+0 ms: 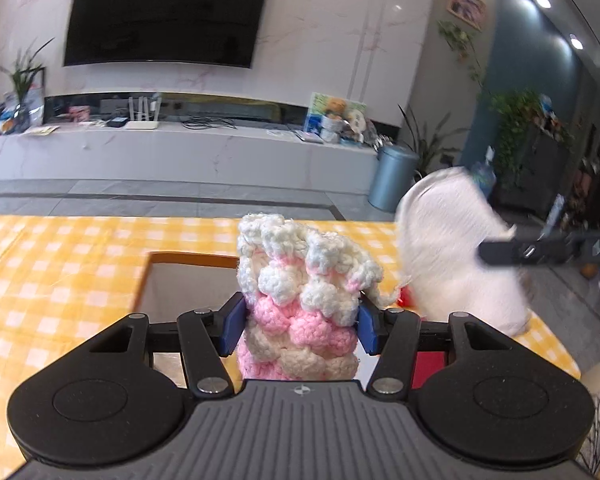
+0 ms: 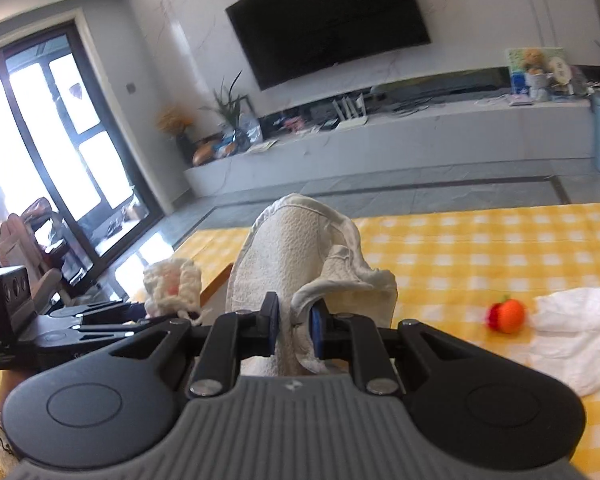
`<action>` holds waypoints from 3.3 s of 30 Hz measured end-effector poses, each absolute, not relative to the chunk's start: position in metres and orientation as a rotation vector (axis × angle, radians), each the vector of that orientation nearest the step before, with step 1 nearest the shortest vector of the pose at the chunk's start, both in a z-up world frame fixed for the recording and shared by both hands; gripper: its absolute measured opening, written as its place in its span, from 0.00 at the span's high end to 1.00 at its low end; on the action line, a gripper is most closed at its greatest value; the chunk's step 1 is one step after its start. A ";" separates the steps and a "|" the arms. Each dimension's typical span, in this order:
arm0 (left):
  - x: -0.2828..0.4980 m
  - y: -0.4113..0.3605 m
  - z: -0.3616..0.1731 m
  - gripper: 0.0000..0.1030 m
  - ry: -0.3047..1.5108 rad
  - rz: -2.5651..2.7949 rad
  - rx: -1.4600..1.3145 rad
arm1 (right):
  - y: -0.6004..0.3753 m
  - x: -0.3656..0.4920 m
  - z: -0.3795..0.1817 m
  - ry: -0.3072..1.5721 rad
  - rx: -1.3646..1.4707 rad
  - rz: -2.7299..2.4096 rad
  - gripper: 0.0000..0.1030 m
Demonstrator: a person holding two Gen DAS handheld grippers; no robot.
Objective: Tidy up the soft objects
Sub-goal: 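Lower the bib into the box and open the right tool, then lower the crochet piece into the box and open the left tool, then move both tools back over the orange crochet fruit and white cloth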
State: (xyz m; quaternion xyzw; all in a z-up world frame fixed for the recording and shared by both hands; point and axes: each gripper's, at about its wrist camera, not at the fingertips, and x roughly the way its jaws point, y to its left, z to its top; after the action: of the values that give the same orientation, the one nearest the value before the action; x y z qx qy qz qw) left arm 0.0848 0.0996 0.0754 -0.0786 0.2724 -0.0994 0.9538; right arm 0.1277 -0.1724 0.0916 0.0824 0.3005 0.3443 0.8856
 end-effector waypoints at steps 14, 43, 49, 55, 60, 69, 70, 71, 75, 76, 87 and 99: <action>0.069 0.169 0.062 0.38 0.515 -0.194 -0.369 | -0.009 0.185 0.016 0.859 -0.092 0.602 0.84; 0.080 0.167 0.050 0.39 0.577 -0.238 -0.429 | -0.009 0.176 0.026 0.788 -0.231 0.396 0.13; 0.088 0.154 0.042 0.39 0.638 -0.191 -0.389 | -0.035 0.168 0.038 0.763 -0.107 0.404 0.12; 0.099 0.133 0.026 0.39 0.710 -0.226 -0.361 | -0.037 0.161 0.051 0.719 -0.066 0.410 0.11; 0.105 0.116 0.014 0.37 0.786 -0.158 -0.264 | -0.030 0.157 0.049 0.722 -0.073 0.442 0.11; 0.098 0.118 0.018 0.14 0.858 -0.014 -0.277 | -0.036 0.157 0.046 0.731 -0.063 0.443 0.11; 0.095 0.120 0.020 0.12 0.831 -0.007 -0.297 | -0.037 0.157 0.046 0.729 -0.060 0.442 0.11; 0.094 0.121 0.022 0.10 0.810 0.001 -0.312 | -0.038 0.156 0.046 0.728 -0.057 0.440 0.11; 0.089 0.116 0.033 0.07 0.744 0.037 -0.278 | -0.041 0.156 0.044 0.734 -0.044 0.430 0.10; 0.088 0.114 0.035 0.07 0.738 0.040 -0.266 | -0.042 0.156 0.043 0.736 -0.040 0.427 0.10; 0.089 0.109 0.052 0.07 0.718 0.109 -0.216 | -0.046 0.150 0.048 0.720 -0.026 0.433 0.10; 0.074 0.089 0.077 0.07 0.660 0.076 -0.130 | -0.078 0.134 0.063 0.674 -0.009 0.416 0.08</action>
State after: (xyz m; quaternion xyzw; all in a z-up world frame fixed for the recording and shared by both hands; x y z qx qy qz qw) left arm 0.0743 0.0889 0.0772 -0.0636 0.3240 0.0373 0.9432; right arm 0.1339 -0.0782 0.0634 -0.0042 0.3283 0.2024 0.9226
